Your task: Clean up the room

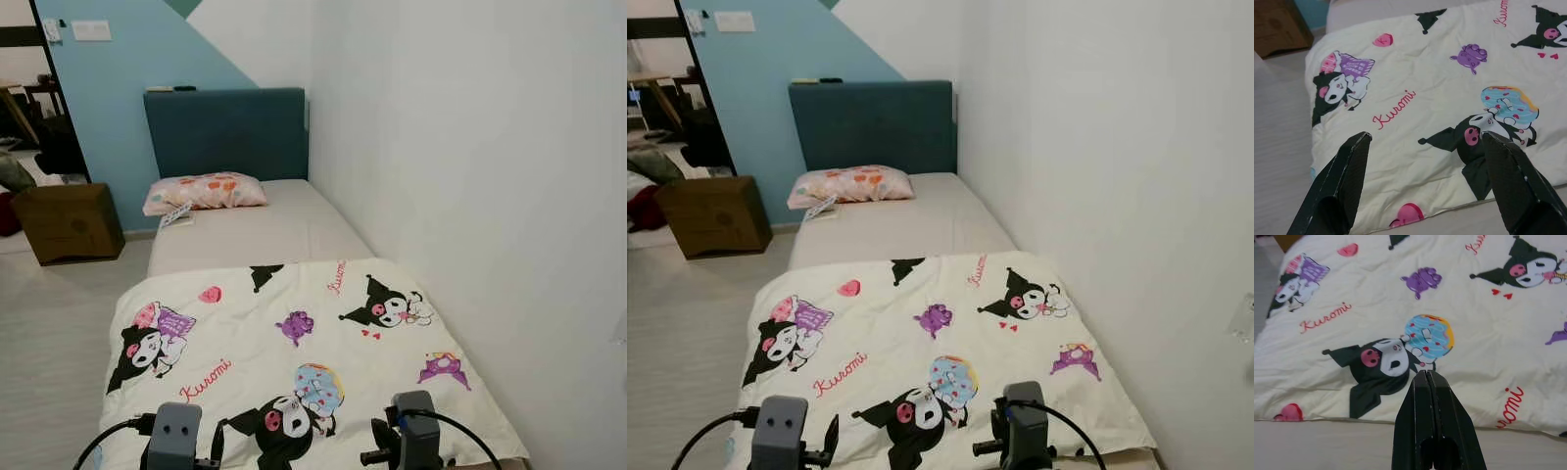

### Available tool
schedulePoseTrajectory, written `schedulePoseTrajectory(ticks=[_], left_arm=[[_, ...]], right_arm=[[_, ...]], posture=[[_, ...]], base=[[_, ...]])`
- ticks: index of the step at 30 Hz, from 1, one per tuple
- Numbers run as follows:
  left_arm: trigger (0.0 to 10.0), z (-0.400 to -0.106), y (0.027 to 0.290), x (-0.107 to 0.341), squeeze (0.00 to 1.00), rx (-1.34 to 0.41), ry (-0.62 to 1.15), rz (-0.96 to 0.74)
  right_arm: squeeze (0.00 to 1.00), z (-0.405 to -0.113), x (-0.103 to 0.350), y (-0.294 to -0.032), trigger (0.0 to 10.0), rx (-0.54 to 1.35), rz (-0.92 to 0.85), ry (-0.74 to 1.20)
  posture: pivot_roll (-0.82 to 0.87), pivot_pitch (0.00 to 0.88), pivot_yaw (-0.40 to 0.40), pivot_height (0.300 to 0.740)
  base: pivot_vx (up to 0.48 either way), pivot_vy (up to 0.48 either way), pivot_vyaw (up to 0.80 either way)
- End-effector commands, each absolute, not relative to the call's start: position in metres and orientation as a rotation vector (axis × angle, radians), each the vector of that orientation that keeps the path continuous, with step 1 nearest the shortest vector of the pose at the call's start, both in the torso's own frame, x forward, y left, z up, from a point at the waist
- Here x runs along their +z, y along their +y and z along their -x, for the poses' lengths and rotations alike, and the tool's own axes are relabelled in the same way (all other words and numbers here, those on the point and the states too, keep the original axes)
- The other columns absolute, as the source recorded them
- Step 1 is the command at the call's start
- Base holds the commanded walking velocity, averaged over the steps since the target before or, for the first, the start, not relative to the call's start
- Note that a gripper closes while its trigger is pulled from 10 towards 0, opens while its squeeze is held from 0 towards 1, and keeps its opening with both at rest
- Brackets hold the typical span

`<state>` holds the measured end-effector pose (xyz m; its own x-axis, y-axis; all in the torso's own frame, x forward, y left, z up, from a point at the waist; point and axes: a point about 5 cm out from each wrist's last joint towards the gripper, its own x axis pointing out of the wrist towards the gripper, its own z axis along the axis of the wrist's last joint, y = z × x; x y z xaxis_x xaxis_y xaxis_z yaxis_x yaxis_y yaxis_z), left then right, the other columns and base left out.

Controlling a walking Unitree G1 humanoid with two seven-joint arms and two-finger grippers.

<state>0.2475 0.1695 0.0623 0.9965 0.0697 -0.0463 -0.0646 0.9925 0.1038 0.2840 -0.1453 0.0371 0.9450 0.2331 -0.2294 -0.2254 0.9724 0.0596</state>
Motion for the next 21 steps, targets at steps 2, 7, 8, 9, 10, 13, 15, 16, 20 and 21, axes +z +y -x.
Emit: schedulePoseTrajectory(ticks=[2,7,8,9,10,13,15,16,20,21], left_arm=[[10.0,-0.2434,0.1710,0.0575,0.00,0.075,0.066,-0.102],[10.0,-0.2440,0.1713,0.0582,0.00,0.091,0.066,-0.116],[10.0,-0.2440,0.1713,0.0582,0.00,0.091,0.066,-0.116],[10.0,-0.2435,0.1714,0.0582,0.00,0.093,0.067,-0.117],[10.0,-0.2435,0.1714,0.0582,0.00,0.093,0.067,-0.117],[10.0,-0.2420,0.1719,0.0579,0.00,0.098,0.069,-0.121],[10.0,-0.2417,0.1720,0.0578,0.00,0.099,0.070,-0.122],[10.0,-0.2417,0.1720,0.0578,0.00,0.099,0.070,-0.122],[10.0,-0.2417,0.1724,0.0578,0.00,0.101,0.072,-0.125],[10.0,-0.2417,0.1724,0.0578,0.00,0.101,0.072,-0.125]], right_arm=[[0.00,-0.2809,0.0322,-0.1442,10.0,0.235,-0.030,0.254],[0.00,-0.2825,0.0347,-0.1401,10.0,0.281,-0.009,0.242],[0.00,-0.2825,0.0347,-0.1401,10.0,0.281,-0.009,0.242],[0.00,-0.2825,0.0349,-0.1388,10.0,0.292,-0.002,0.243],[0.00,-0.2825,0.0349,-0.1388,10.0,0.292,-0.002,0.243],[0.00,-0.2824,0.0347,-0.1361,10.0,0.309,0.016,0.246],[0.00,-0.2822,0.0346,-0.1354,10.0,0.313,0.018,0.247],[0.00,-0.2822,0.0346,-0.1354,10.0,0.313,0.018,0.247],[0.00,-0.2824,0.0349,-0.1350,10.0,0.311,0.014,0.245],[0.00,-0.2824,0.0349,-0.1350,10.0,0.311,0.014,0.245]], posture=[[-0.07,0.087,-0.017,0.740],[-0.06,0.093,-0.021,0.740],[-0.06,0.093,-0.021,0.740],[-0.06,0.096,-0.023,0.740],[-0.06,0.096,-0.023,0.740],[-0.06,0.098,-0.023,0.740],[-0.06,0.098,-0.023,0.740],[-0.06,0.098,-0.023,0.740],[-0.06,0.103,-0.021,0.740],[-0.06,0.103,-0.021,0.740]], base=[[0.000,0.000,0.00],[0.000,0.000,0.00],[0.000,0.000,0.00],[0.000,0.000,0.00],[0.000,0.000,0.00],[0.000,0.000,0.48],[0.000,0.000,0.80],[0.000,0.000,0.80],[0.000,0.000,0.80],[0.000,0.000,0.80]])
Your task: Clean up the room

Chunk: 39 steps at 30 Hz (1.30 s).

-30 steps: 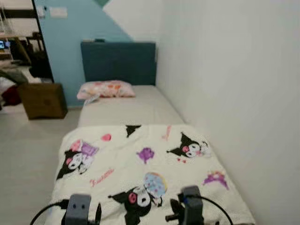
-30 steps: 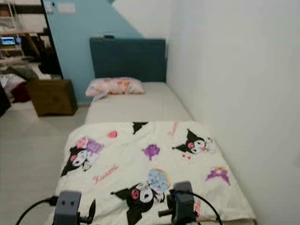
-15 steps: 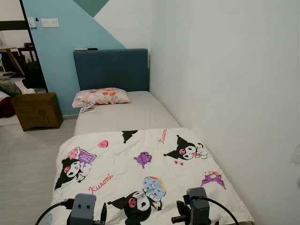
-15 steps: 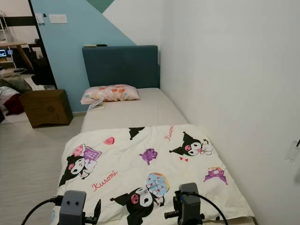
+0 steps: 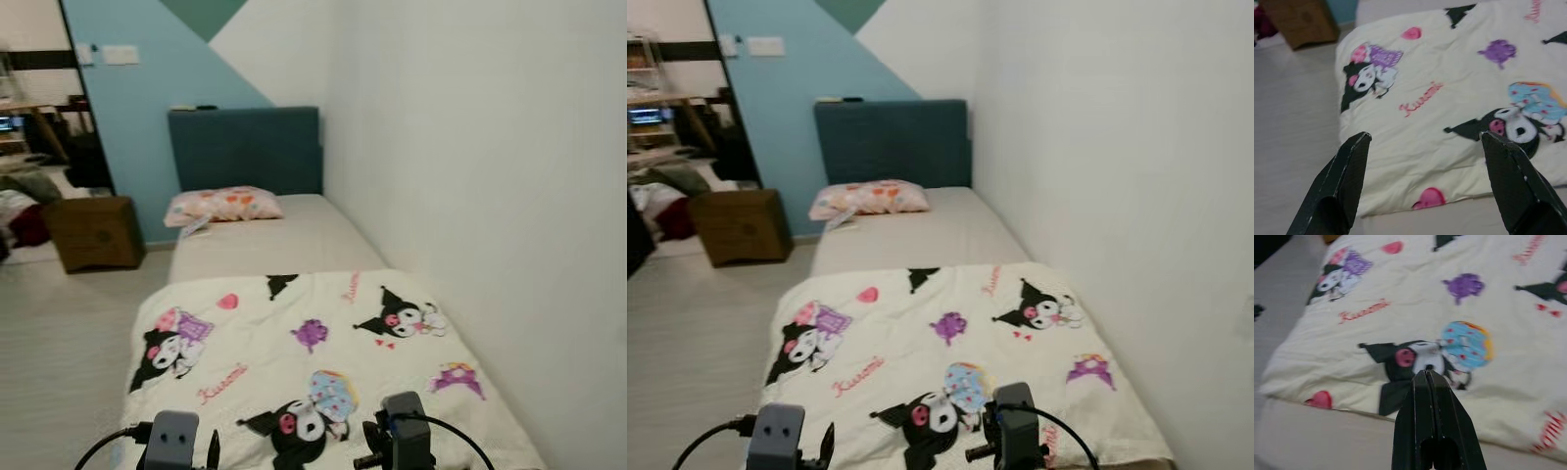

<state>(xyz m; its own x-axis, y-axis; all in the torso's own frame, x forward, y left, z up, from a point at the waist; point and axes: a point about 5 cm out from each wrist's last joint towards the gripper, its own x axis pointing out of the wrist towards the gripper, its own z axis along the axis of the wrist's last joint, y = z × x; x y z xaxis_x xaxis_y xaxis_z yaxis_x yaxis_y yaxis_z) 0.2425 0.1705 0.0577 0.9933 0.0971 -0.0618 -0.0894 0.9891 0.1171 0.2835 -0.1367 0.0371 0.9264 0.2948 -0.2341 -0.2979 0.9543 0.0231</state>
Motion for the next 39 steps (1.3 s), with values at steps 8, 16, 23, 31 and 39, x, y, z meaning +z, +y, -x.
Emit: schedulePoseTrajectory(ticks=[8,16,23,31,39], left_arm=[[10.0,-0.243,0.174,0.058,0.00,0.111,0.072,-0.123],[10.0,-0.245,0.177,0.060,0.00,0.125,0.067,-0.162],[10.0,-0.246,0.178,0.060,0.00,0.143,0.074,-0.151],[10.0,-0.245,0.184,0.058,0.00,0.189,0.085,-0.150],[10.0,-0.246,0.185,0.059,0.00,0.192,0.075,-0.152]], right_arm=[[0.00,-0.284,0.036,-0.142,10.0,0.257,-0.031,0.234],[0.00,-0.283,0.036,-0.142,10.0,0.252,-0.028,0.229],[0.00,-0.282,0.036,-0.142,10.0,0.247,-0.032,0.227],[0.00,-0.282,0.036,-0.141,10.0,0.250,-0.031,0.223],[0.00,-0.284,0.039,-0.140,10.0,0.251,-0.030,0.212]], posture=[[-0.06,0.106,-0.015,0.740],[-0.06,0.111,-0.010,0.740],[-0.06,0.114,-0.009,0.740],[-0.06,0.112,-0.009,0.740],[-0.06,0.111,-0.010,0.740]], base=[[0.000,0.000,0.36],[0.000,-0.060,0.00],[0.000,-0.343,0.00],[0.000,0.000,0.00],[0.000,0.000,0.00]])
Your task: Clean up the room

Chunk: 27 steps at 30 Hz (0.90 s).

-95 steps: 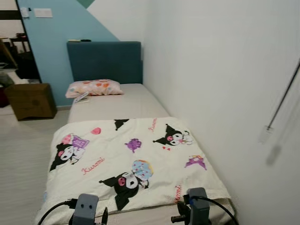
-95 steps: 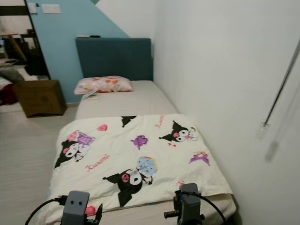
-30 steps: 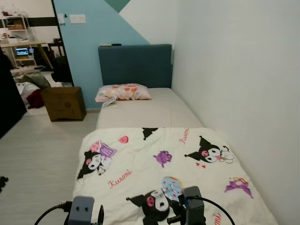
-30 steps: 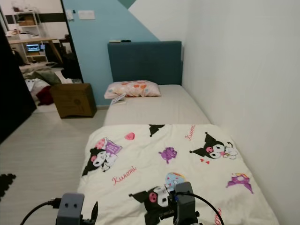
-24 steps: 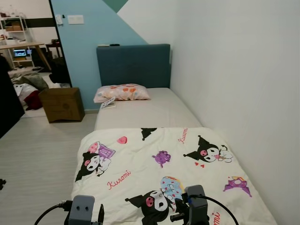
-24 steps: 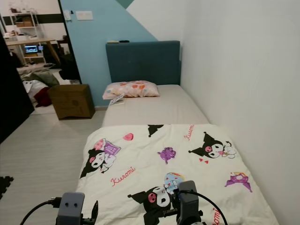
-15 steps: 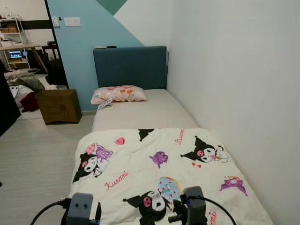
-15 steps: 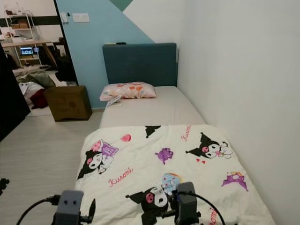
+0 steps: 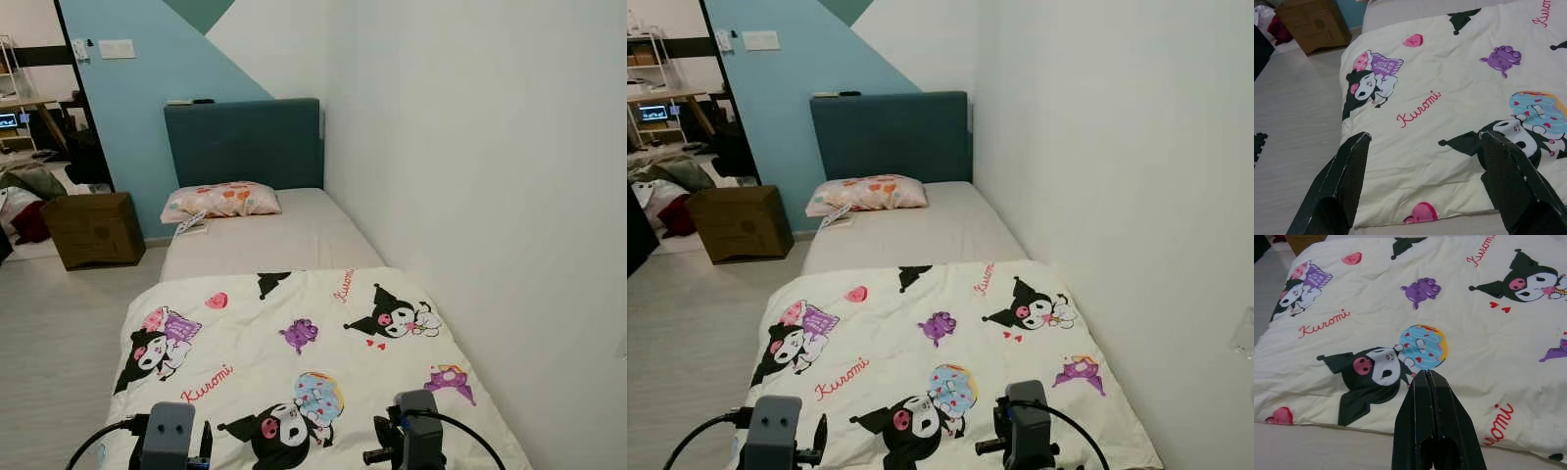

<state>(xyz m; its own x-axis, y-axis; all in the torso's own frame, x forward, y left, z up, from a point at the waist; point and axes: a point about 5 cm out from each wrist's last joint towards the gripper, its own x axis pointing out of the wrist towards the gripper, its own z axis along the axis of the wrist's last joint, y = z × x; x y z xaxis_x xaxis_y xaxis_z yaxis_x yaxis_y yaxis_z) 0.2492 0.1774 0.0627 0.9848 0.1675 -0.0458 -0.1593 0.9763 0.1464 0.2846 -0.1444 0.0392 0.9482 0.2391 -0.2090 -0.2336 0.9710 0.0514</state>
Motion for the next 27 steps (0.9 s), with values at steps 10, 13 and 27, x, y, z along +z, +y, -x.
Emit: schedulePoseTrajectory(ticks=[10,13,27], left_arm=[[10.0,-0.2484,0.1814,0.0607,0.00,0.159,0.071,-0.146],[10.0,-0.2479,0.1806,0.0600,0.00,0.163,0.068,-0.120],[10.0,-0.2460,0.1823,0.0574,0.00,0.154,0.082,-0.118]], right_arm=[[0.00,-0.2819,0.0388,-0.1422,10.0,0.250,-0.024,0.209],[0.00,-0.2818,0.0387,-0.1426,10.0,0.249,-0.024,0.209],[0.00,-0.2820,0.0396,-0.1436,10.0,0.247,-0.026,0.211]], posture=[[-0.06,0.103,-0.011,0.740],[-0.07,0.101,-0.011,0.740],[-0.07,0.101,-0.016,0.740]], base=[[0.000,-0.144,0.00],[0.000,-0.368,0.00],[0.000,-0.131,0.00]])
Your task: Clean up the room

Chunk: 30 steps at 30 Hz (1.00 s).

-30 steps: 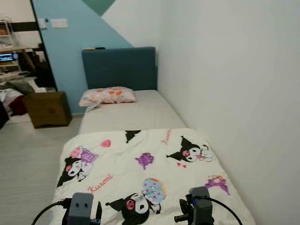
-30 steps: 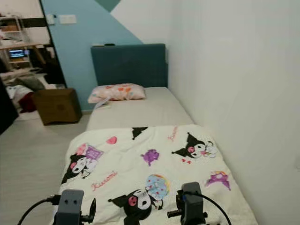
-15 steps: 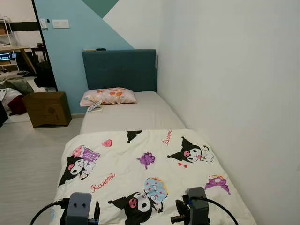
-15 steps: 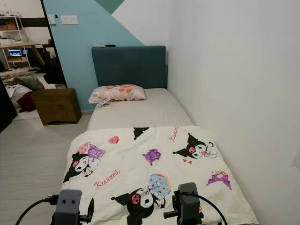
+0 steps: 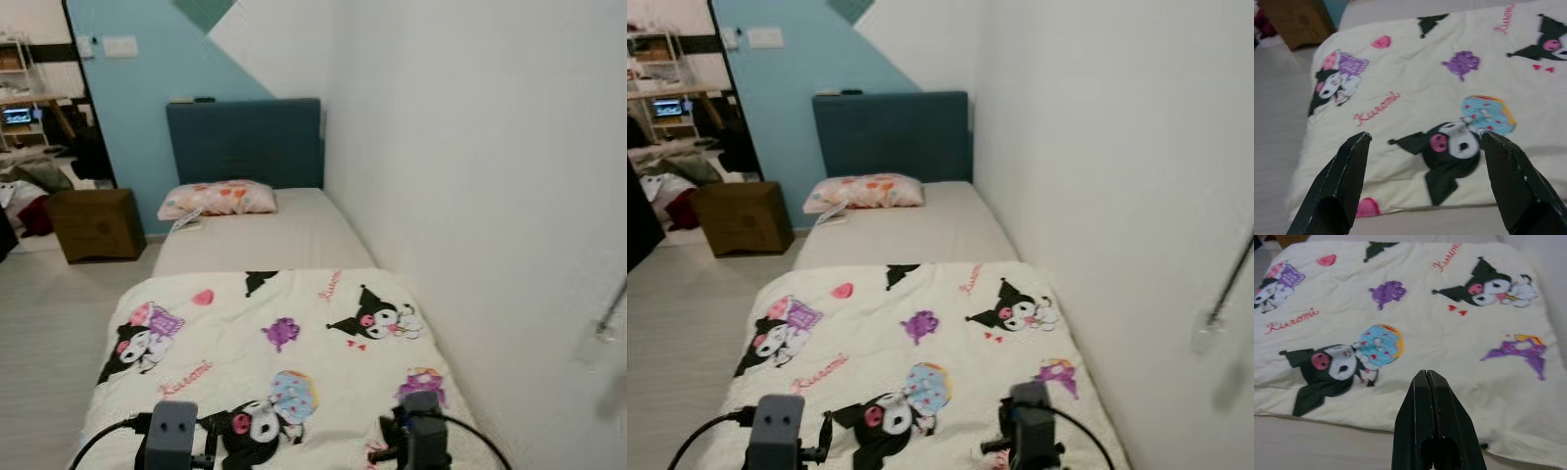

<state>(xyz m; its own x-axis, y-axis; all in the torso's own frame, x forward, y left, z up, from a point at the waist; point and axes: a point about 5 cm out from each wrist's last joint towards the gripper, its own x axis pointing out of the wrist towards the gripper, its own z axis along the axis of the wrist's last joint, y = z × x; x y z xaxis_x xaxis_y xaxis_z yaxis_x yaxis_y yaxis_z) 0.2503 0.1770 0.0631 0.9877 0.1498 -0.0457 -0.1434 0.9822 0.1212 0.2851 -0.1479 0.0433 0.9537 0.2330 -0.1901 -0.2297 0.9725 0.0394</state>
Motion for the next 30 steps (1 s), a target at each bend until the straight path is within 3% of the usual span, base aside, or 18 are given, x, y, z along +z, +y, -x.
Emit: schedulePoseTrajectory(ticks=[1,13,21,30], left_arm=[[10.0,-0.2460,0.1823,0.0574,0.00,0.154,0.082,-0.118],[10.0,-0.2411,0.1889,0.0561,0.00,0.175,0.091,-0.102],[10.0,-0.2406,0.1912,0.0574,0.00,0.178,0.089,-0.091],[10.0,-0.2402,0.1909,0.0606,0.00,0.163,0.077,-0.112]], right_arm=[[0.00,-0.2820,0.0396,-0.1436,10.0,0.247,-0.026,0.211],[0.00,-0.2851,0.0420,-0.1399,10.0,0.264,-0.038,0.209],[0.00,-0.2848,0.0413,-0.1375,10.0,0.267,-0.040,0.211],[0.00,-0.2849,0.0396,-0.1358,10.0,0.264,-0.049,0.216]], posture=[[-0.07,0.101,-0.016,0.740],[-0.06,0.110,-0.018,0.740],[-0.05,0.112,-0.014,0.740],[-0.04,0.113,-0.005,0.740]], base=[[0.000,0.000,0.00],[0.000,0.000,0.00],[0.000,0.438,0.00],[0.000,0.000,0.00]])
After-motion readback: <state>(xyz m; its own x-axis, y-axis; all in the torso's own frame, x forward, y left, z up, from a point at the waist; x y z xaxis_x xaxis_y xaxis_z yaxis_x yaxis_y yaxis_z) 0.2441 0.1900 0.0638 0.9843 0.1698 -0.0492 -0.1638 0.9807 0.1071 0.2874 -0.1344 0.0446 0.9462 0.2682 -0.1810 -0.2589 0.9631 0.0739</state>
